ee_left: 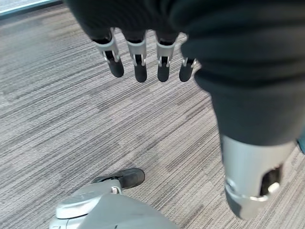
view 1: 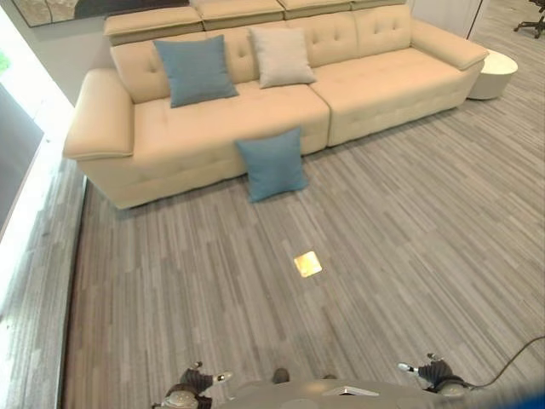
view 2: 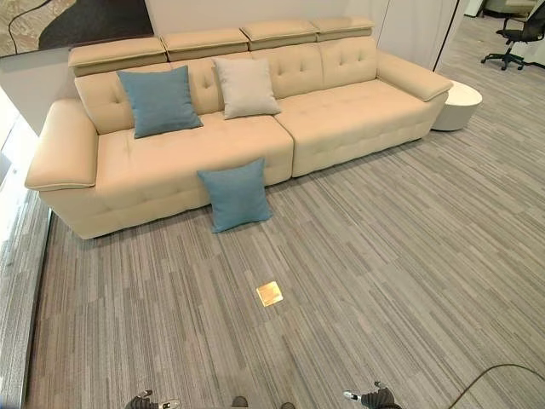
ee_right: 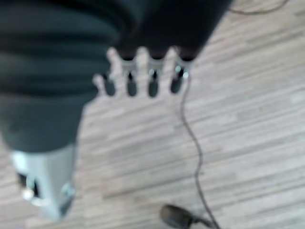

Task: Pick up all the scattered cushions and arrange them neatly on the sofa.

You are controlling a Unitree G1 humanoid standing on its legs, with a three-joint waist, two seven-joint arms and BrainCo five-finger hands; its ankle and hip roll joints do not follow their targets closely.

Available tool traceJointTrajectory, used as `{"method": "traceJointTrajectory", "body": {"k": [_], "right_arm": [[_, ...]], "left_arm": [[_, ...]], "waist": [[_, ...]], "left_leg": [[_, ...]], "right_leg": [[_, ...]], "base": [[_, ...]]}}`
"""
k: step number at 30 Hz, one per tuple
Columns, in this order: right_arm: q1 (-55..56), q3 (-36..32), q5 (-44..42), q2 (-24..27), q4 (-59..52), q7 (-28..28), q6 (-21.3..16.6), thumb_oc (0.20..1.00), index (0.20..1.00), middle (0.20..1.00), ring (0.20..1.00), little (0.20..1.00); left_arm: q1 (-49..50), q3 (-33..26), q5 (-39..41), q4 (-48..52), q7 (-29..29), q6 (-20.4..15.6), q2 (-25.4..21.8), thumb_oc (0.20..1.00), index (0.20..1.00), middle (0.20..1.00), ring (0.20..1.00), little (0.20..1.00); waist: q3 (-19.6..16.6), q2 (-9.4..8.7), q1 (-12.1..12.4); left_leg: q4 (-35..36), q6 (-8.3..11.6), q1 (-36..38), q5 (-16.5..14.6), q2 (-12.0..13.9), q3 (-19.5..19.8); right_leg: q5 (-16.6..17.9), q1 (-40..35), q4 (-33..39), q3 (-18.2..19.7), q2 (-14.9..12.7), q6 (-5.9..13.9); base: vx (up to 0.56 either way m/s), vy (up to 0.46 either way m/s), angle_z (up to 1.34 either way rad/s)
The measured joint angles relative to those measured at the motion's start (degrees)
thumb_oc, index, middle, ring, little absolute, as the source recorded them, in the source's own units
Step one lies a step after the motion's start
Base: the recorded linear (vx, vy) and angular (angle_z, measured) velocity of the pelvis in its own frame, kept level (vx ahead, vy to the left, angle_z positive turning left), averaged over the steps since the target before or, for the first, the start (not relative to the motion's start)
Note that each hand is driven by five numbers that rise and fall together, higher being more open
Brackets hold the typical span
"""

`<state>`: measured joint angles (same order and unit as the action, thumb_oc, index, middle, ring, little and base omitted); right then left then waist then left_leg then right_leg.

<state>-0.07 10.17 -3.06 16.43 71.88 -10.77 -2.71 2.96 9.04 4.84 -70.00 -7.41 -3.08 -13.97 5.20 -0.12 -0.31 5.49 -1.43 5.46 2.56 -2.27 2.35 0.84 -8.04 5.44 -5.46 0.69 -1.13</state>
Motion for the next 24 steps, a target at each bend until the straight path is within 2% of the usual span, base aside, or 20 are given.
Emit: {"method": "traceJointTrajectory", "body": {"k": [12, 24], "right_arm": [[0.0, 0.1, 0.0, 0.0, 0.0, 0.5, 0.5, 1.0, 1.0, 1.0, 1.0, 1.0], [-0.1, 0.8, 0.5, 0.0, 0.0, 0.5, 1.1, 1.0, 1.0, 1.0, 1.0, 1.0]], "left_arm": [[0.0, 0.0, 0.0, 0.0, 0.0, 0.1, 0.0, 1.0, 1.0, 1.0, 1.0, 1.0], [-0.1, 0.0, -2.0, 0.0, 0.0, 0.4, -0.1, 1.0, 1.0, 1.0, 1.0, 1.0]], "waist": [[-0.3, -0.12, 0.2], [0.0, -0.98, 0.5]], "left_leg": [[0.0, -0.03, -0.1, 0.0, 0.0, -0.1], [0.0, -0.05, -0.1, 0.0, 0.0, -0.2]], "right_leg": [[-0.1, 0.2, 0.0, 0.0, 0.0, -0.18], [-0.1, 0.6, 0.0, 0.1, 0.0, -0.15]], "base": [[0.0, 0.0, 0.0], [0.01, 0.013, -0.01]]}}
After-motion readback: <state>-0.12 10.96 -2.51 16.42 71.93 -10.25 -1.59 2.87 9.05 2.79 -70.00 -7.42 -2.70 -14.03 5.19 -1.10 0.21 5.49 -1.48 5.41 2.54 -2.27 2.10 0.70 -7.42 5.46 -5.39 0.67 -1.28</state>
